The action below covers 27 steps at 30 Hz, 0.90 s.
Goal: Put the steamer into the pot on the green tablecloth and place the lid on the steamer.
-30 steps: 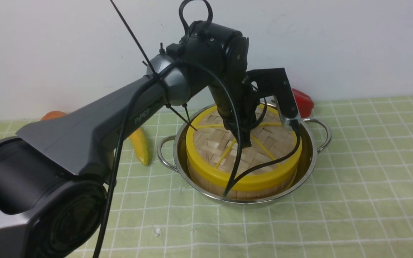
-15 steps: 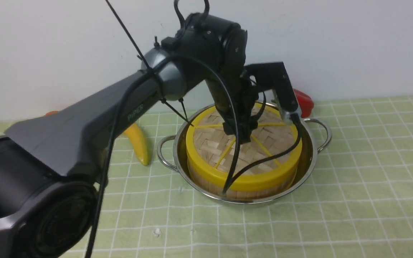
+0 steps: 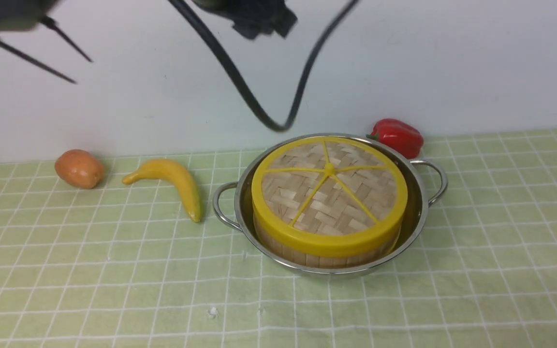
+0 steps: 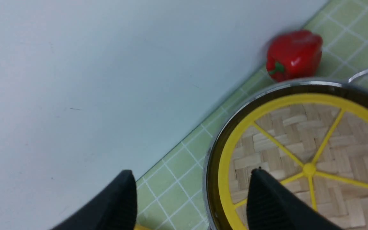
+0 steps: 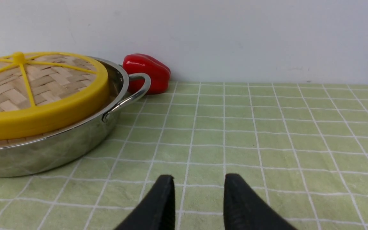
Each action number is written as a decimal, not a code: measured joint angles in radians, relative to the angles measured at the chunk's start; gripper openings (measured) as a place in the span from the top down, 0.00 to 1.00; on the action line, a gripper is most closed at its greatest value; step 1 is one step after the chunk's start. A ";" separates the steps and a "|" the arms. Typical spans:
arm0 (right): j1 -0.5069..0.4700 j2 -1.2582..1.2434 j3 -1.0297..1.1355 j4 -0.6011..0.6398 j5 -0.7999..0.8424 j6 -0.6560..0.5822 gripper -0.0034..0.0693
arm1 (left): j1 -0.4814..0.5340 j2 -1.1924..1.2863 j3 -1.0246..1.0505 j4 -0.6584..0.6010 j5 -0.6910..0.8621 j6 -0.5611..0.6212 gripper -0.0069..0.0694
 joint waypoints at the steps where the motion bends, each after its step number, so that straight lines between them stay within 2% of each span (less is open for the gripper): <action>1: 0.000 0.000 0.000 0.000 0.000 0.000 0.62 | 0.000 -0.007 0.000 0.001 -0.008 -0.010 0.39; 16: 0.000 0.000 0.000 0.000 0.000 0.000 0.62 | 0.000 -0.021 0.040 0.011 -0.042 -0.045 0.62; 22: 0.000 0.000 0.000 0.000 0.000 0.000 0.62 | 0.006 -0.334 0.473 0.010 -0.100 -0.166 0.65; 24: 0.000 0.000 0.000 0.000 0.000 0.000 0.62 | 0.013 -0.414 0.558 0.005 -0.124 -0.185 0.65; 27: 0.000 0.000 0.000 0.000 0.000 0.000 0.62 | 0.097 -0.706 0.859 -0.044 -0.227 -0.228 0.65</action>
